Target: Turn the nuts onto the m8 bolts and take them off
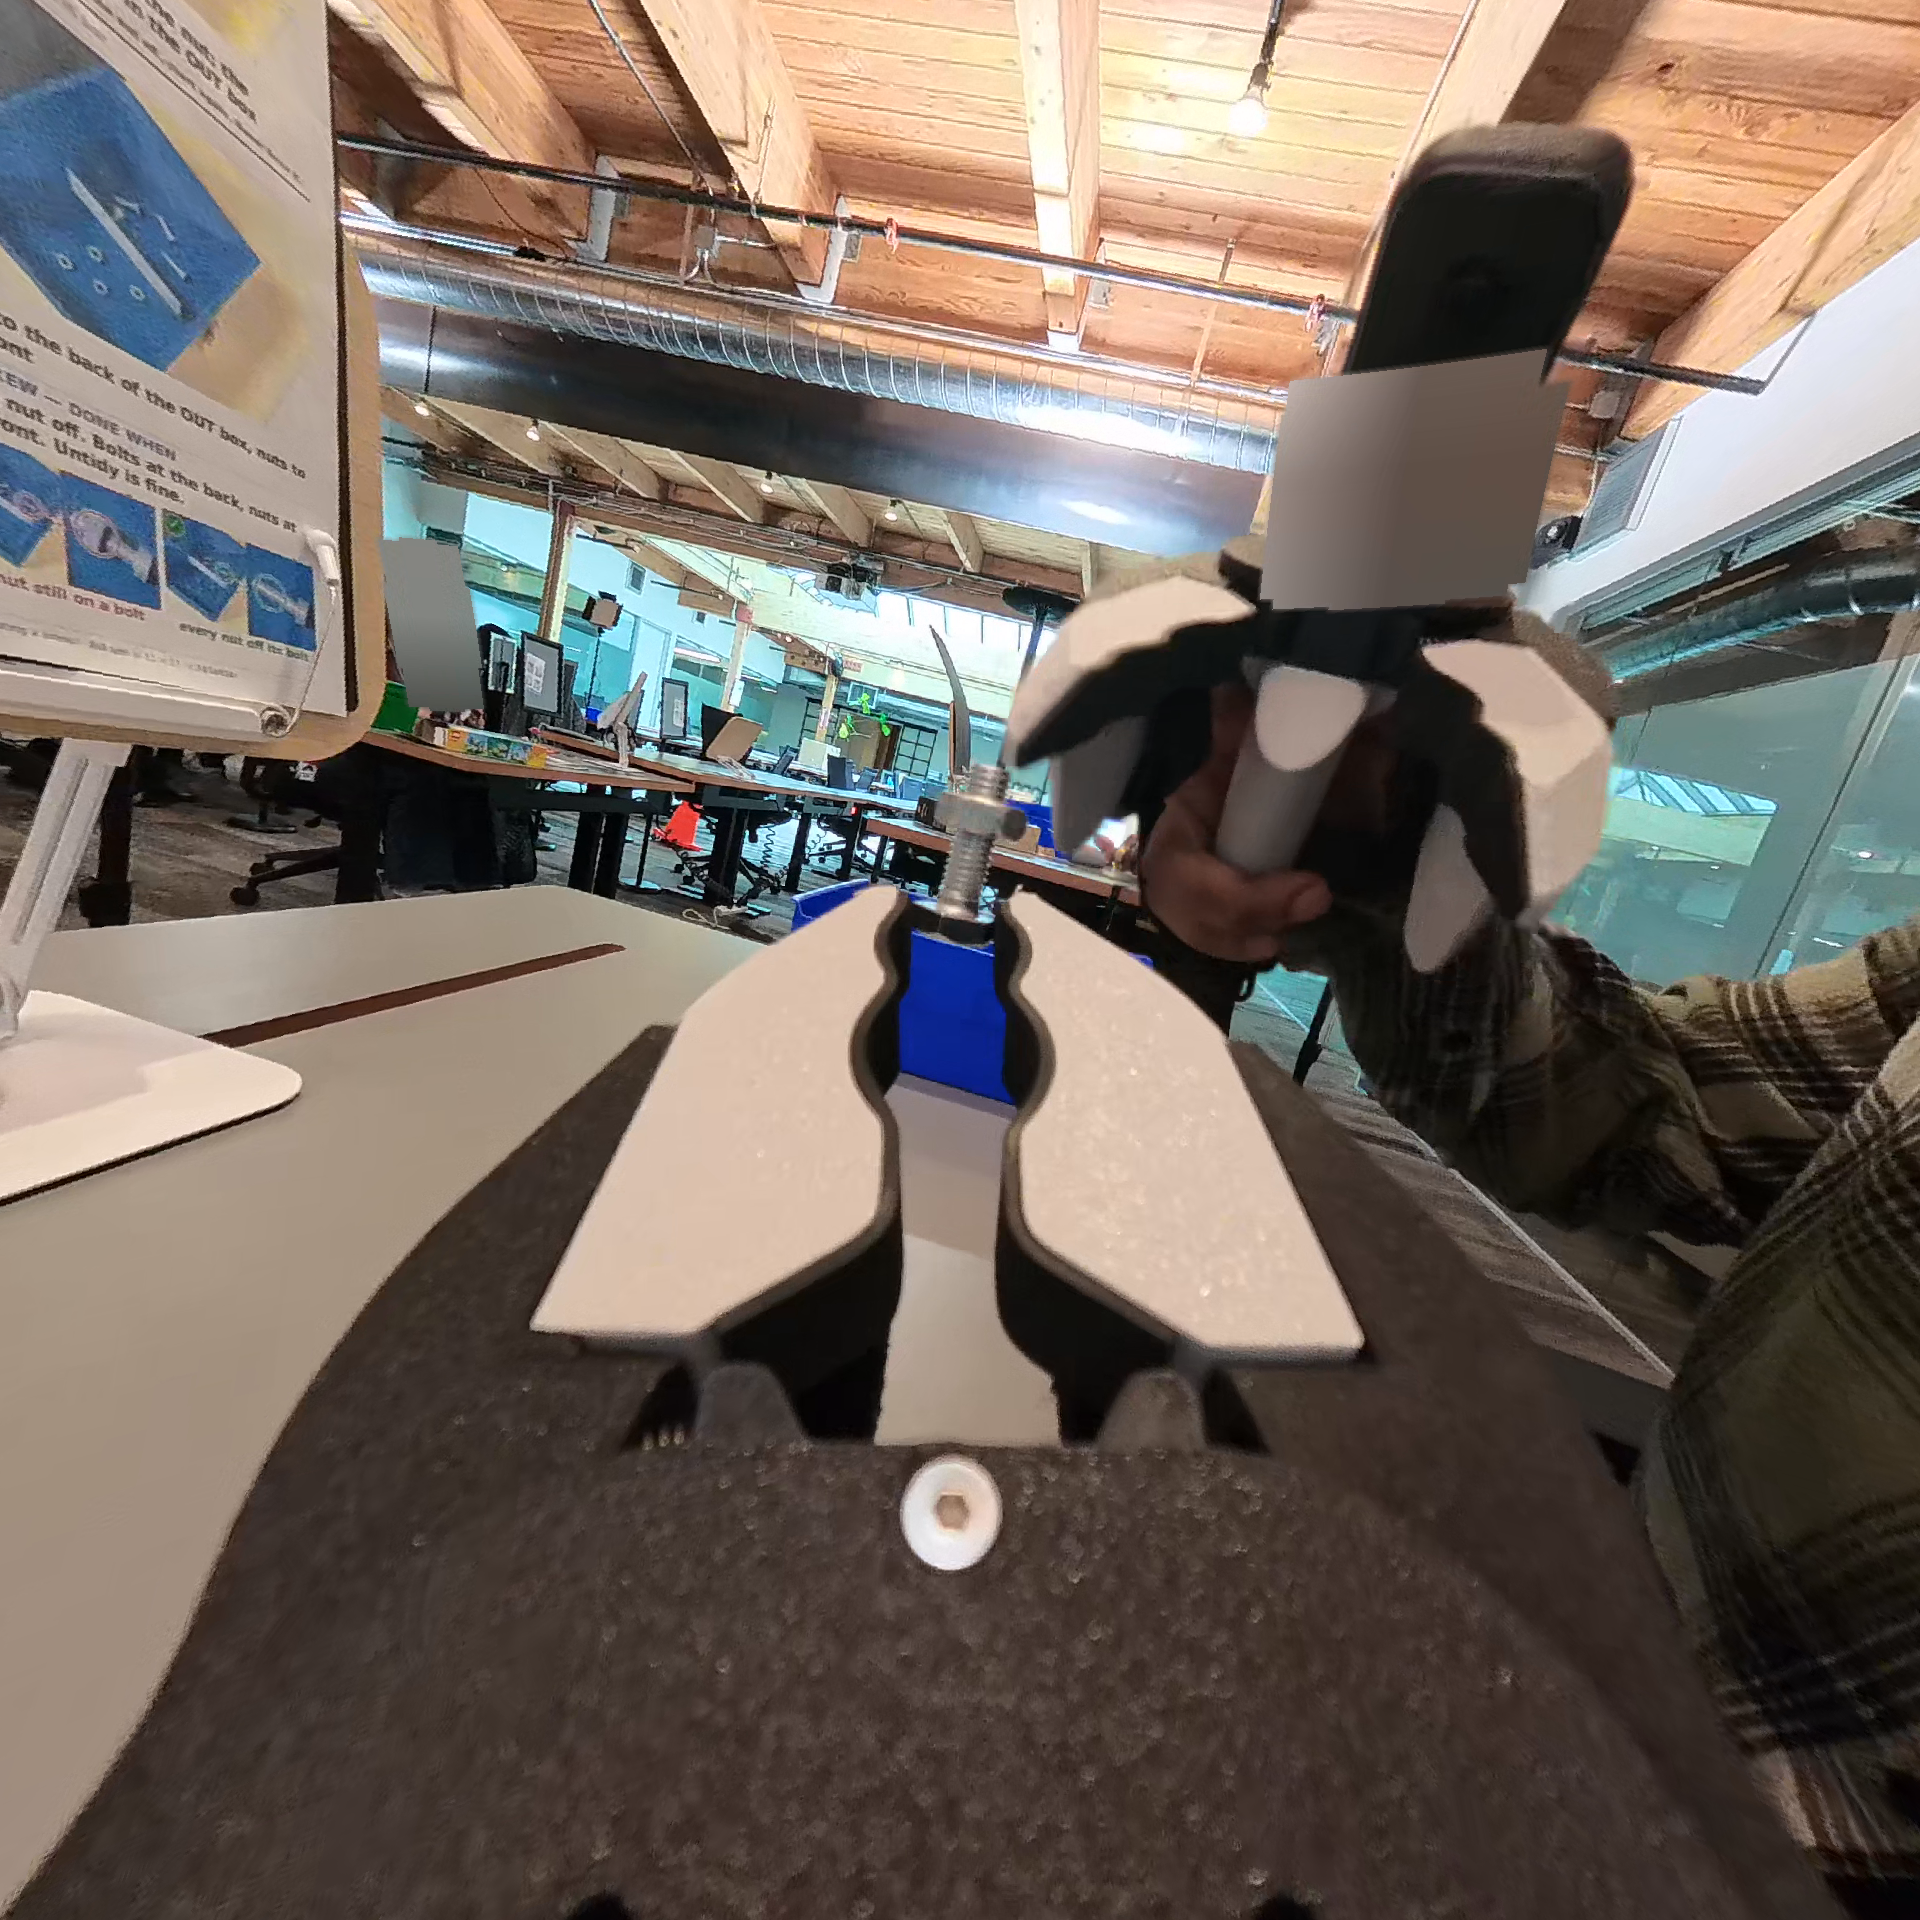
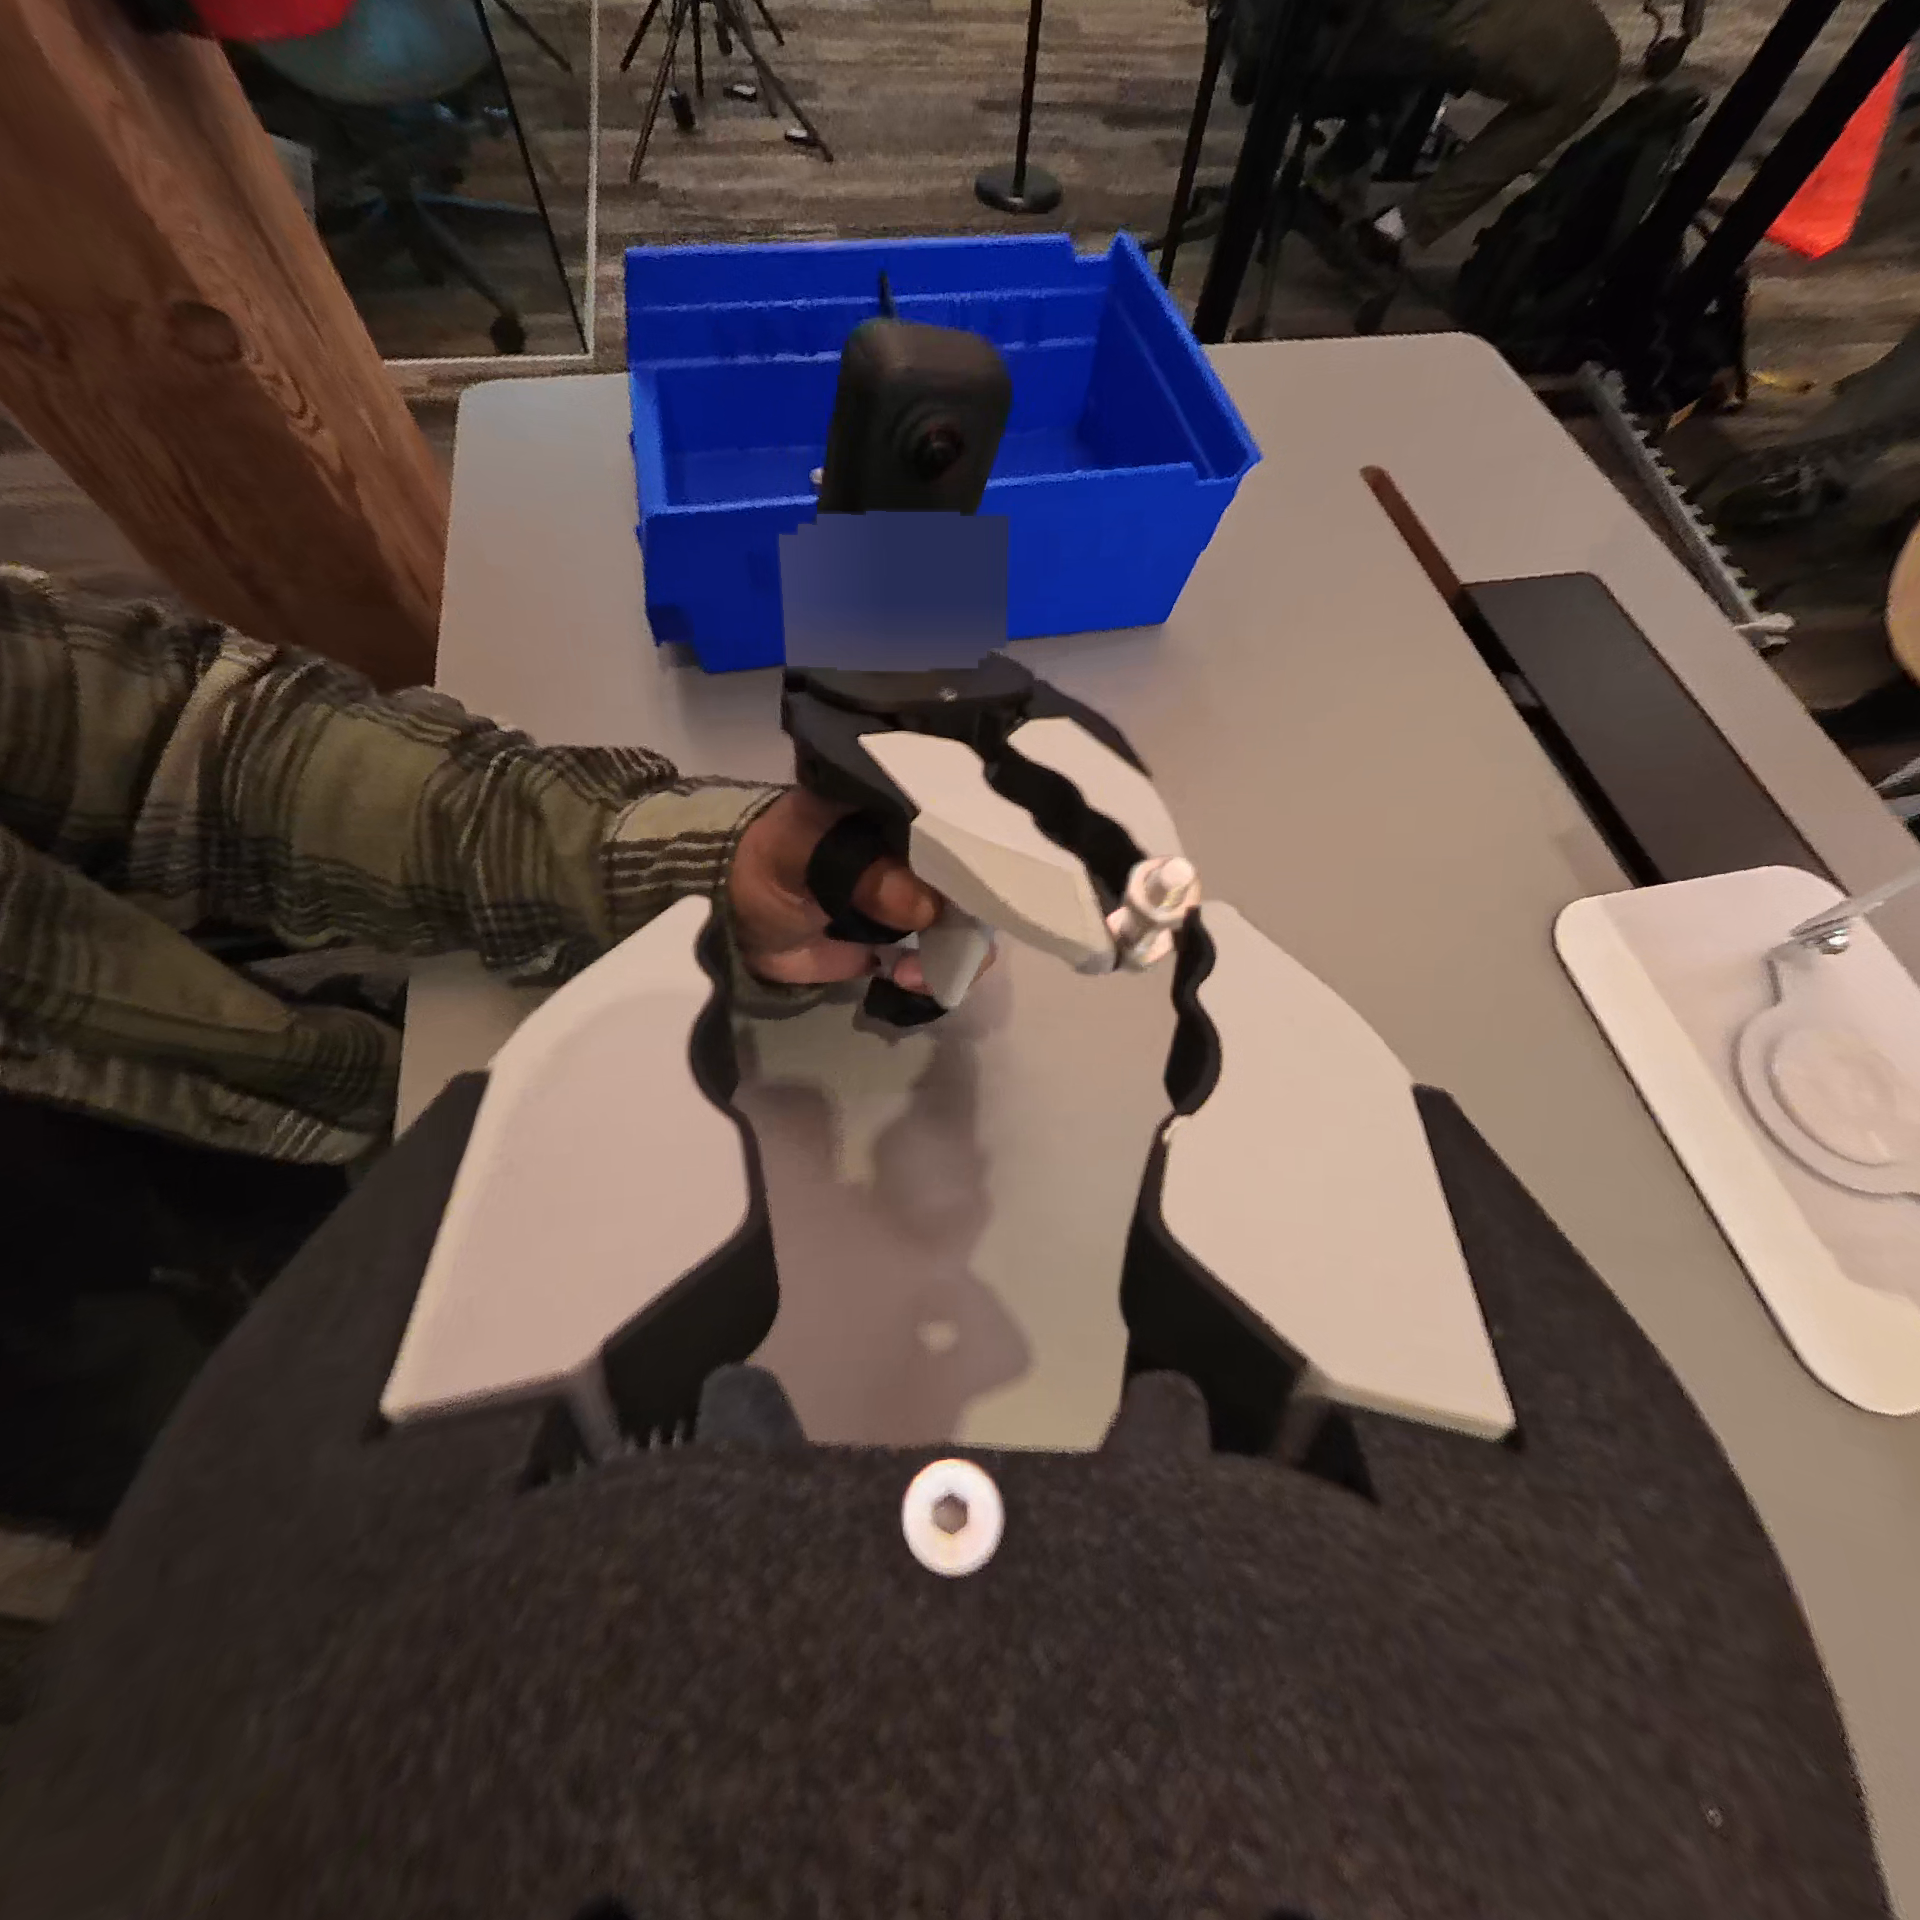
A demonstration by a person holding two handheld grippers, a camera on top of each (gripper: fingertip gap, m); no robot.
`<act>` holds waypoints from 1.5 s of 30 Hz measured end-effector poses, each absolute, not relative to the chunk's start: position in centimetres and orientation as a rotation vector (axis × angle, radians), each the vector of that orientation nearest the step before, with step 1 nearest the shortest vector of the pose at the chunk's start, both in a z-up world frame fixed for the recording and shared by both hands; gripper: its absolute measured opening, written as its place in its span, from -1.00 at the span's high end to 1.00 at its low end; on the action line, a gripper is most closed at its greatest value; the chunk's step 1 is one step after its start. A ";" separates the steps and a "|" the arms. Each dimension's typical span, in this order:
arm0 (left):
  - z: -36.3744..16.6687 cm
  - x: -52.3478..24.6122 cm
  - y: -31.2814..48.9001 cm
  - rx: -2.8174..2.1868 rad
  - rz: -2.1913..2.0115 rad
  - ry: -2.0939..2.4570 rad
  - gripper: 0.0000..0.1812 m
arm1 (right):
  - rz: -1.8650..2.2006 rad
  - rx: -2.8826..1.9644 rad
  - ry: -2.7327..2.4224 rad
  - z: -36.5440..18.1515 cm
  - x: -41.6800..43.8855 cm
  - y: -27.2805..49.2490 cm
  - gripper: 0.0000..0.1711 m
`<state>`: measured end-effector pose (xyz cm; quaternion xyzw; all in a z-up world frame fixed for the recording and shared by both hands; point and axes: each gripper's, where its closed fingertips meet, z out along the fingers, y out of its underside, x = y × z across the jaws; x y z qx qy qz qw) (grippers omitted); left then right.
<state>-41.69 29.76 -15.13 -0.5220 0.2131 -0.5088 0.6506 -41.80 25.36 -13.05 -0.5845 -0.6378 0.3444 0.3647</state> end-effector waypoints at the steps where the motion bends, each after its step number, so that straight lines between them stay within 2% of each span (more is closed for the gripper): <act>1: -15.2 -41.5 29.7 -1.187 -1.158 0.486 0.85 | 0.881 -1.505 -1.635 -12.9 -42.1 25.8 0.05; 6: -15.1 -41.5 29.7 -1.188 -1.148 0.490 0.85 | 0.904 -1.564 -1.689 -14.8 -42.5 25.4 -0.01; 8: -15.1 -41.9 29.9 -1.189 -1.146 0.480 0.85 | 0.914 -1.523 -1.683 -14.1 -41.7 24.5 0.07; 12: -15.2 -41.6 29.8 -1.189 -1.156 0.484 0.85 | 0.883 -1.508 -1.646 -13.2 -42.1 25.7 0.05; 16: -15.1 -41.5 29.7 -1.186 -1.154 0.489 0.85 | 0.923 -1.569 -1.681 -14.8 -42.6 25.8 0.00; 22: -15.3 -41.6 29.8 -1.189 -1.160 0.485 0.85 | 0.906 -1.510 -1.638 -13.2 -41.6 25.6 0.07; 27: -15.2 -41.4 29.7 -1.188 -1.153 0.490 0.85 | 0.955 -1.566 -1.668 -14.7 -42.4 25.9 0.04; 30: -15.1 -41.8 29.9 -1.190 -1.151 0.480 0.85 | 0.962 -1.517 -1.671 -13.8 -41.5 24.7 0.15; 35: -15.4 -41.5 29.9 -1.199 -1.161 0.482 0.85 | 0.940 -1.545 -1.644 -13.4 -41.1 25.4 0.07; 45: -16.6 -40.8 30.6 -1.291 -1.171 0.474 0.85 | 1.087 -1.702 -1.429 -17.3 -33.3 22.6 0.08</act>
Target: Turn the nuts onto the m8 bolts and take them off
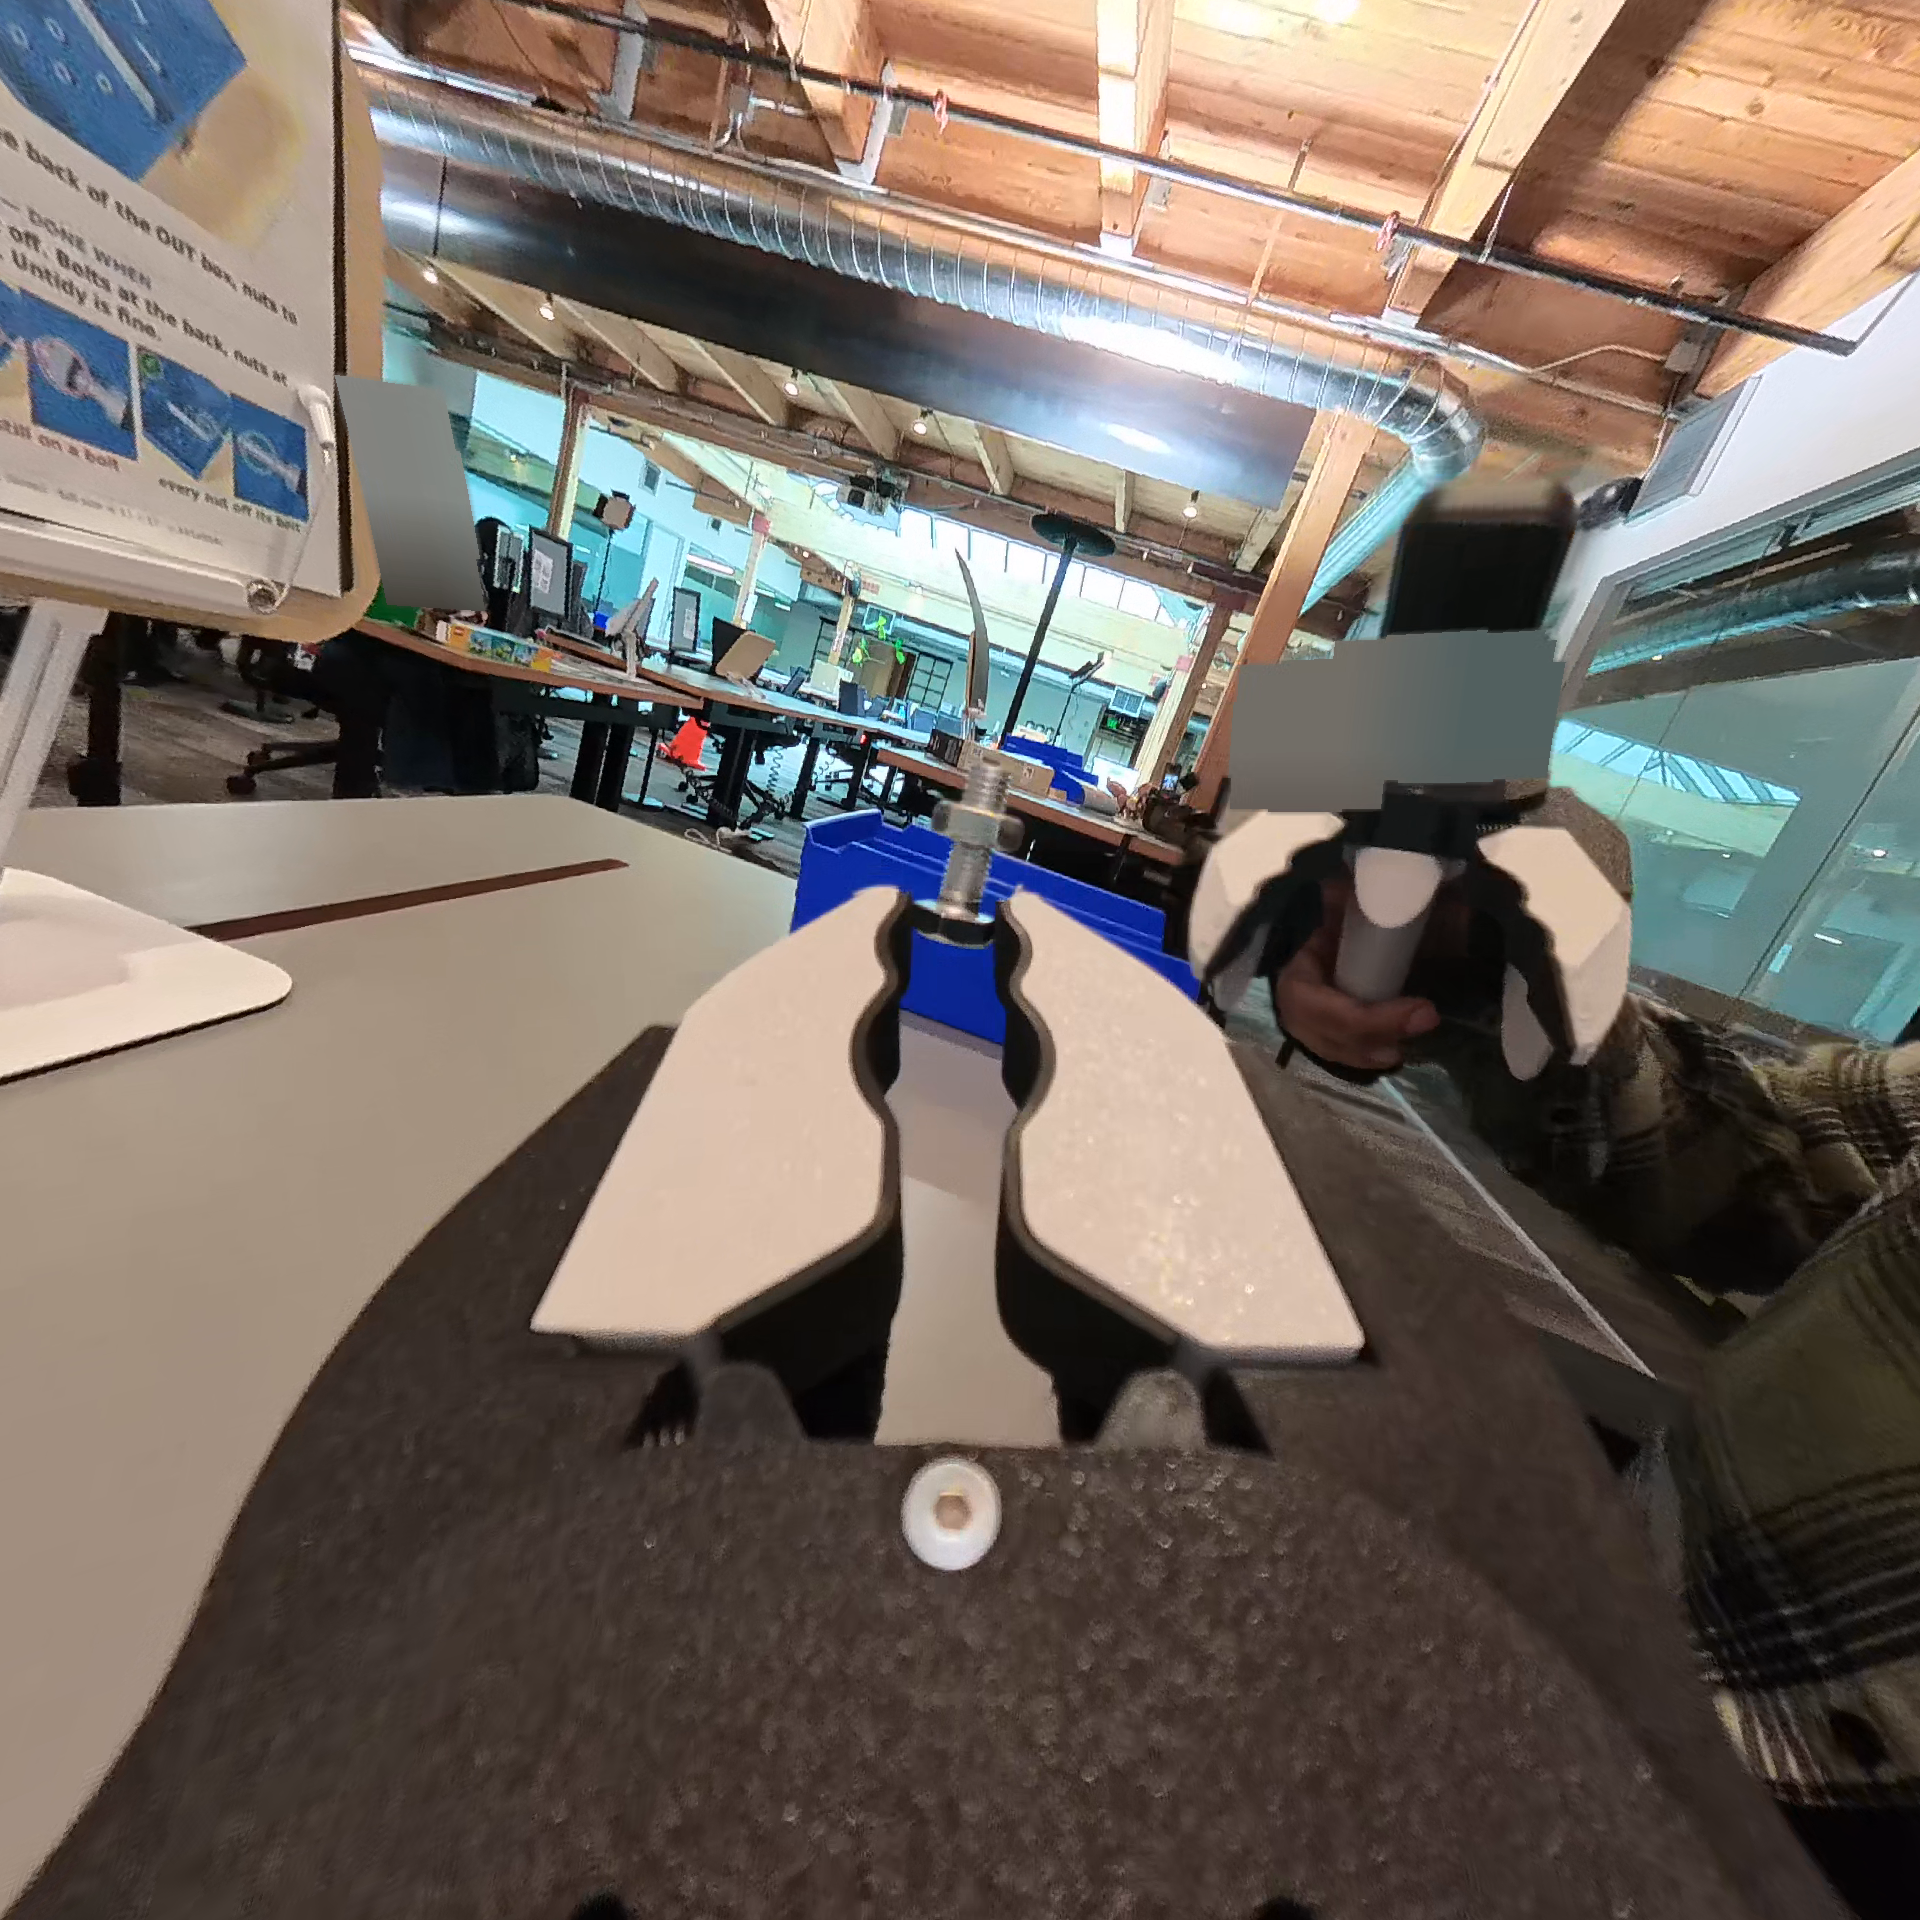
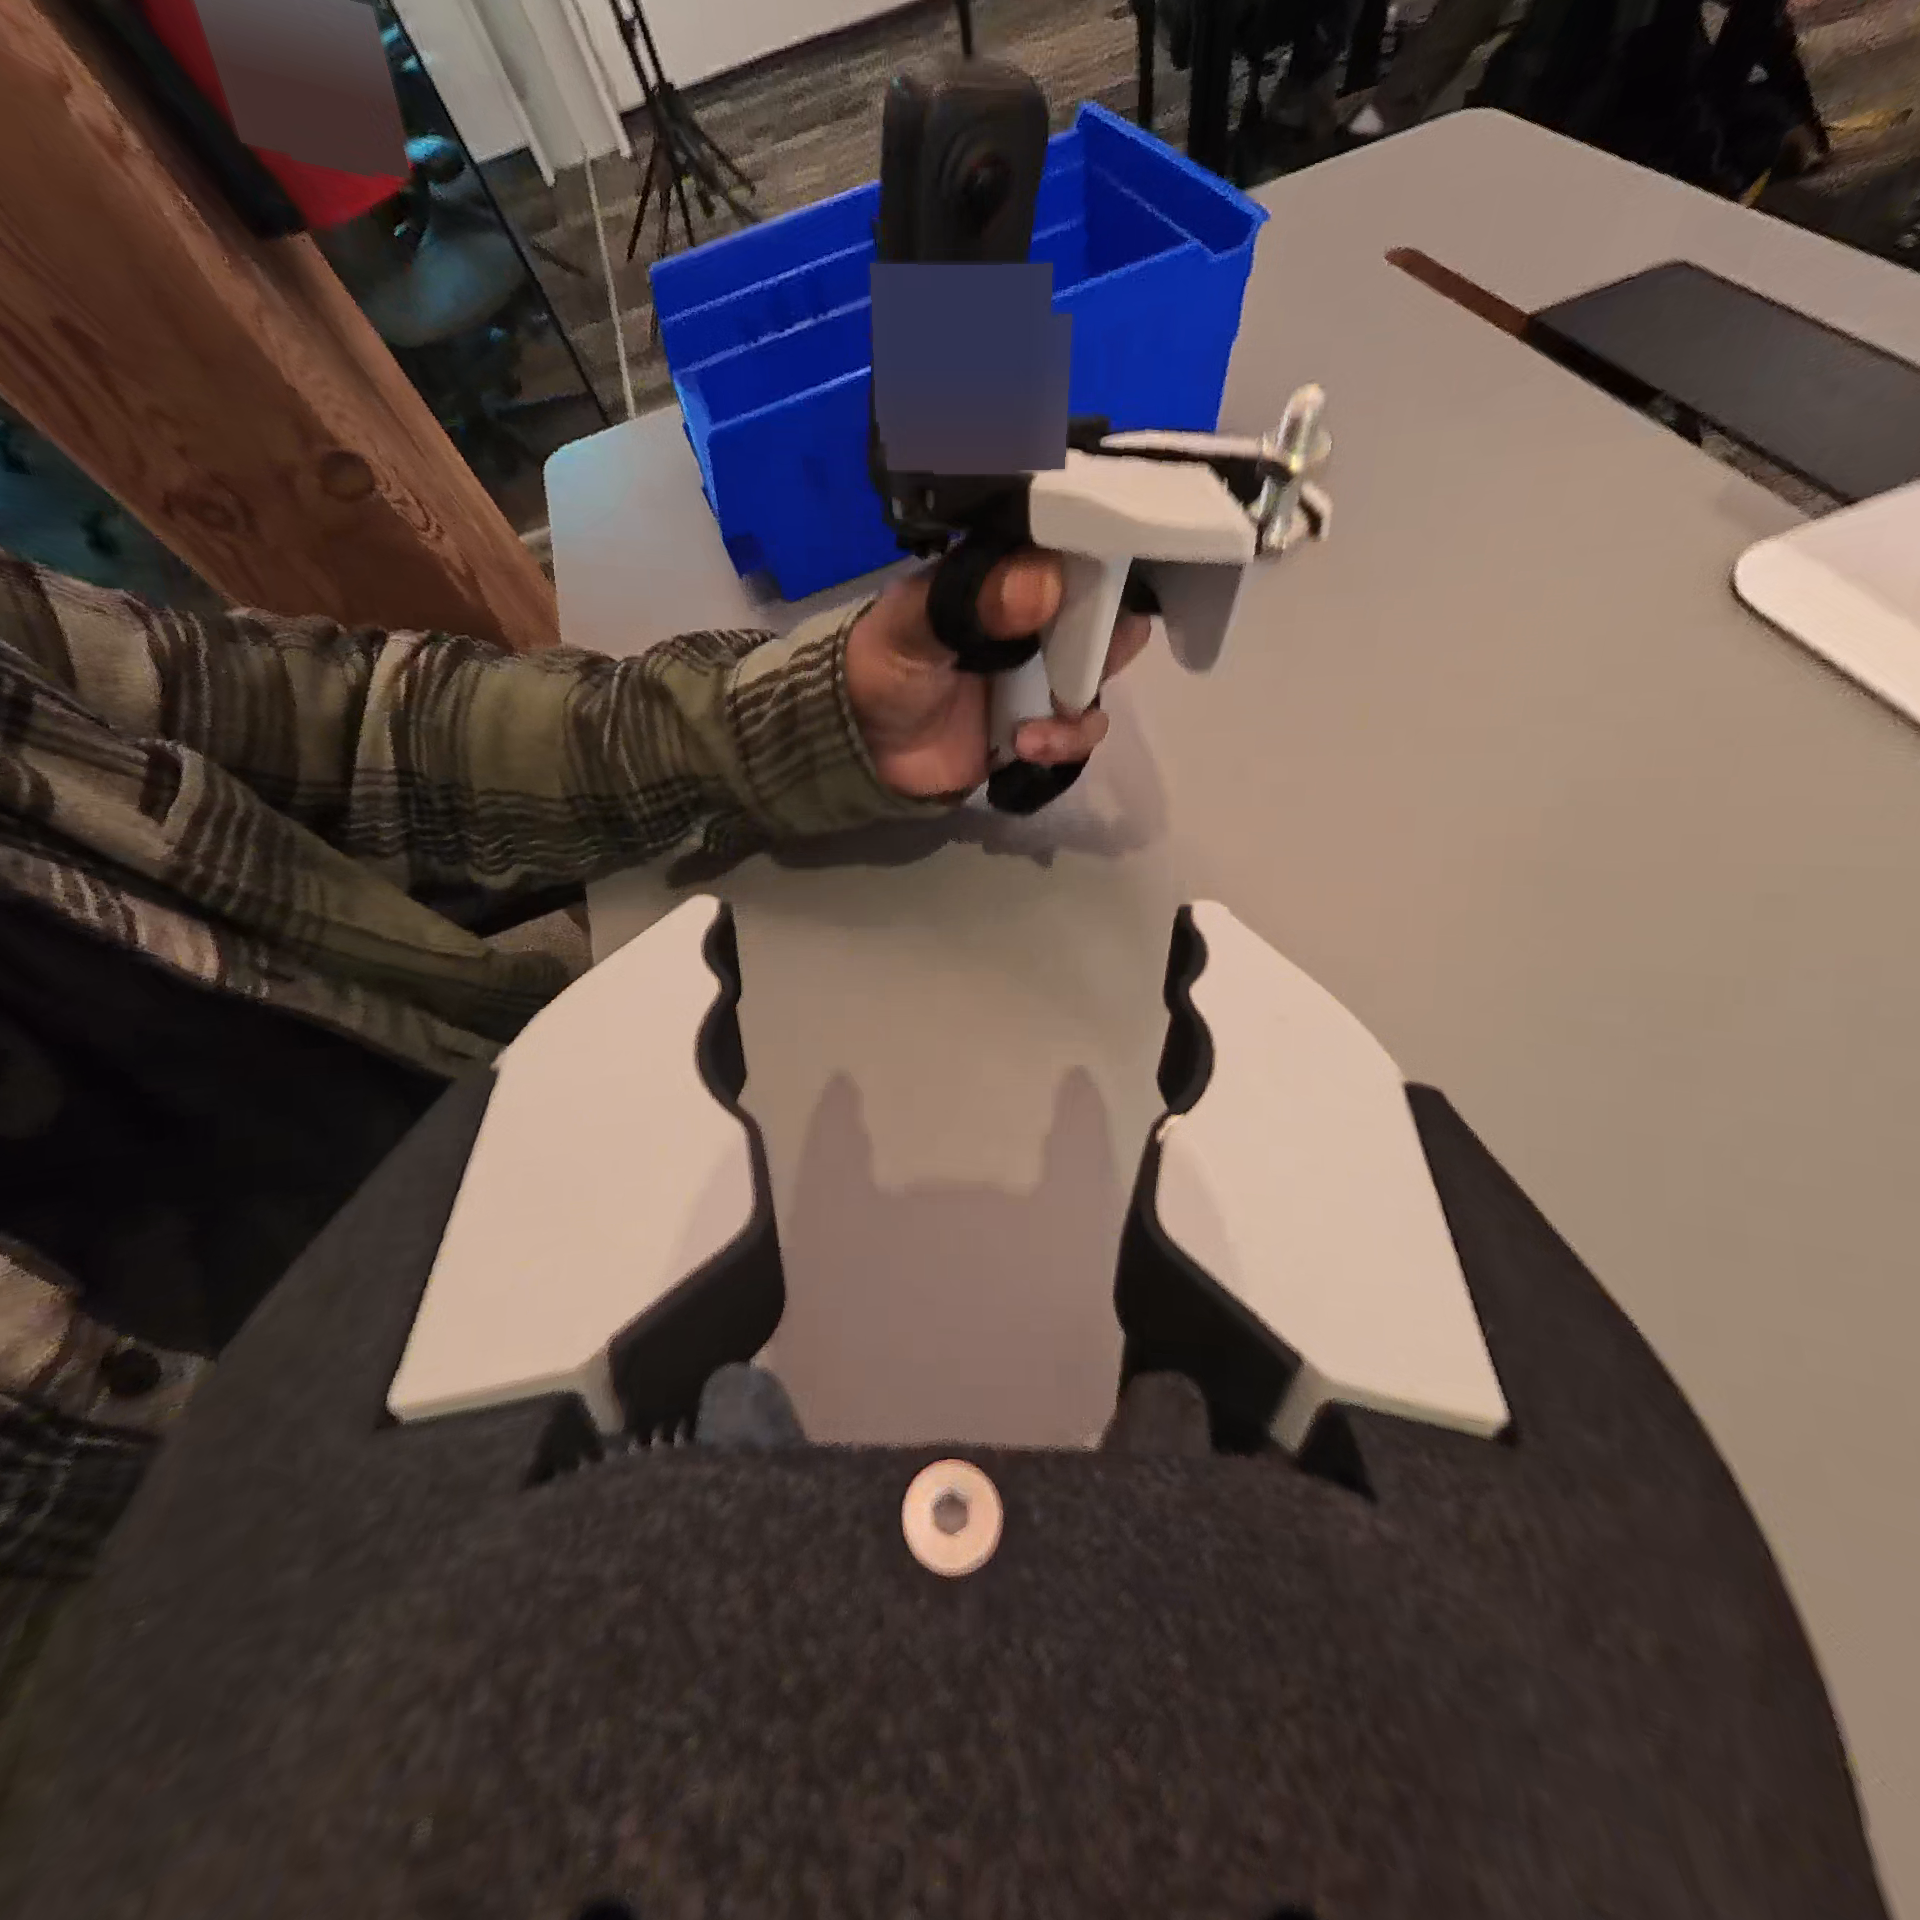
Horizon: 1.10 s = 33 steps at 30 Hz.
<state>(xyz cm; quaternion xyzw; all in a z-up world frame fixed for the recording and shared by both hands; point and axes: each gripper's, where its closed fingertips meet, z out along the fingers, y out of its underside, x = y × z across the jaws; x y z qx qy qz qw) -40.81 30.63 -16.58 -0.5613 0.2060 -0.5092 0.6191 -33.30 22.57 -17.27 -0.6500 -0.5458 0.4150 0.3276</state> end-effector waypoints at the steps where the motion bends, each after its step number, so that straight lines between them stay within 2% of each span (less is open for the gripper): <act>1: -16.6 -40.6 30.6 -1.298 -1.169 0.481 0.85 | 1.092 -1.717 -1.406 -17.7 -32.4 22.2 0.09; 7: -16.8 -37.7 29.4 -1.355 -1.161 0.592 0.85 | 1.082 -1.726 -1.282 -17.7 -28.9 22.6 0.13; 15: -18.4 -30.0 25.1 -1.501 -1.198 0.814 0.84 | 0.996 -1.660 -1.315 -15.8 -28.1 23.8 0.22; 22: -17.8 -27.0 23.6 -1.518 -1.209 0.917 0.85 | 0.968 -1.665 -1.400 -16.3 -27.9 23.7 0.41; 29: -17.3 -27.1 23.7 -1.497 -1.220 0.916 0.85 | 0.992 -1.661 -1.430 -16.2 -27.7 23.8 0.79; 33: -17.2 -27.0 23.7 -1.495 -1.216 0.918 0.84 | 1.025 -1.647 -1.441 -16.0 -27.9 23.7 0.82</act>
